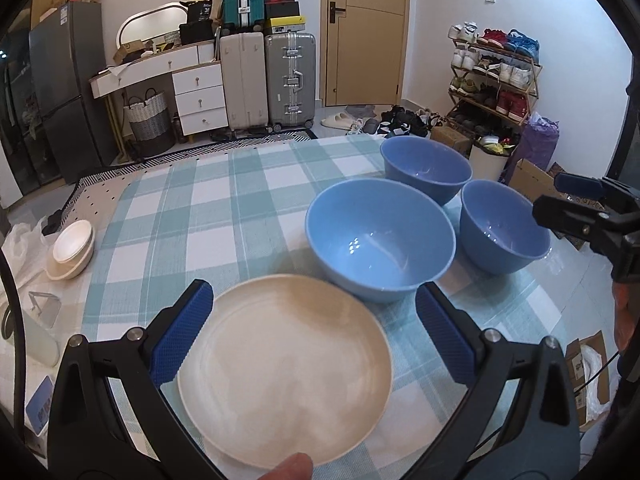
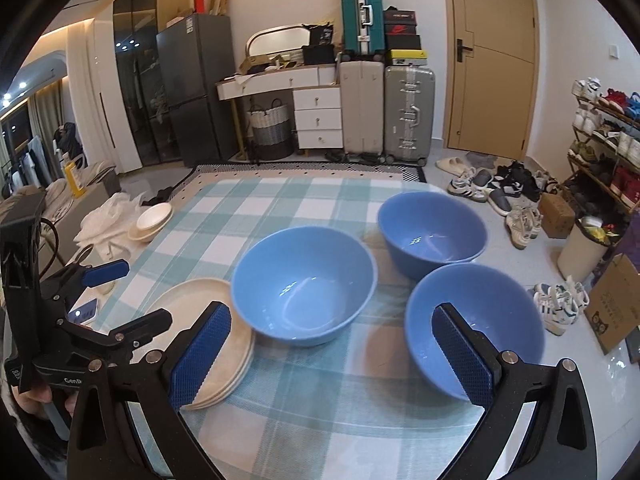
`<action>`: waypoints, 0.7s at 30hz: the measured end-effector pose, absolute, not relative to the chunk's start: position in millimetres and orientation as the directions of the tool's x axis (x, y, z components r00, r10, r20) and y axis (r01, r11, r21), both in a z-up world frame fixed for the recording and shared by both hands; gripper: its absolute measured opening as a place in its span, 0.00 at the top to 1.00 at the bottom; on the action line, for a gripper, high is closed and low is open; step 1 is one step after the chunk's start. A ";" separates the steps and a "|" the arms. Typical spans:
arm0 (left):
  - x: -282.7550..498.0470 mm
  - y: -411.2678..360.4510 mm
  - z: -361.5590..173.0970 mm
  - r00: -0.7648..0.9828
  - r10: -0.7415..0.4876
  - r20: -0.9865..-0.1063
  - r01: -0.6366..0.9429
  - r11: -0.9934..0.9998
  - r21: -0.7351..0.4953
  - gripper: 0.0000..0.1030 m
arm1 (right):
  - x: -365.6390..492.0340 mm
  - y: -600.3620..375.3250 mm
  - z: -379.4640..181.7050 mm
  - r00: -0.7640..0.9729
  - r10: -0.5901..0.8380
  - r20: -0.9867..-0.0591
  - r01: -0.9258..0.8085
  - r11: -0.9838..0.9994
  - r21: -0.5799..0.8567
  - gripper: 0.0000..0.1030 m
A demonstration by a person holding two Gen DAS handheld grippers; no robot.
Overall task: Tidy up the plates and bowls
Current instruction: 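Move both tools to the rim of a light-blue bowl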
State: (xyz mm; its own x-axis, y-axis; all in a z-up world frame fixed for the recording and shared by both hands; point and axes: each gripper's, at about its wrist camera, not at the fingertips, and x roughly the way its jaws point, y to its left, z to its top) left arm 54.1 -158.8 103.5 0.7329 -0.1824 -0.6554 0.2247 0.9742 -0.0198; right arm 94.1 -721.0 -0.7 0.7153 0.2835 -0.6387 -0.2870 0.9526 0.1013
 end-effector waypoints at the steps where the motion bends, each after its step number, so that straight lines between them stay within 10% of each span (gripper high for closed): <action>1: 58.0 -161.9 106.8 0.732 -0.191 -0.654 0.230 0.973 -0.026 0.02 | 96.0 -726.0 1.8 0.719 0.278 -0.637 -0.280 0.955 0.100 0.00; 21: 146.7 -244.3 131.3 0.693 -0.247 -0.677 0.304 0.952 -0.036 0.02 | 158.6 -804.7 18.9 0.727 0.209 -0.654 -0.166 0.978 0.128 0.01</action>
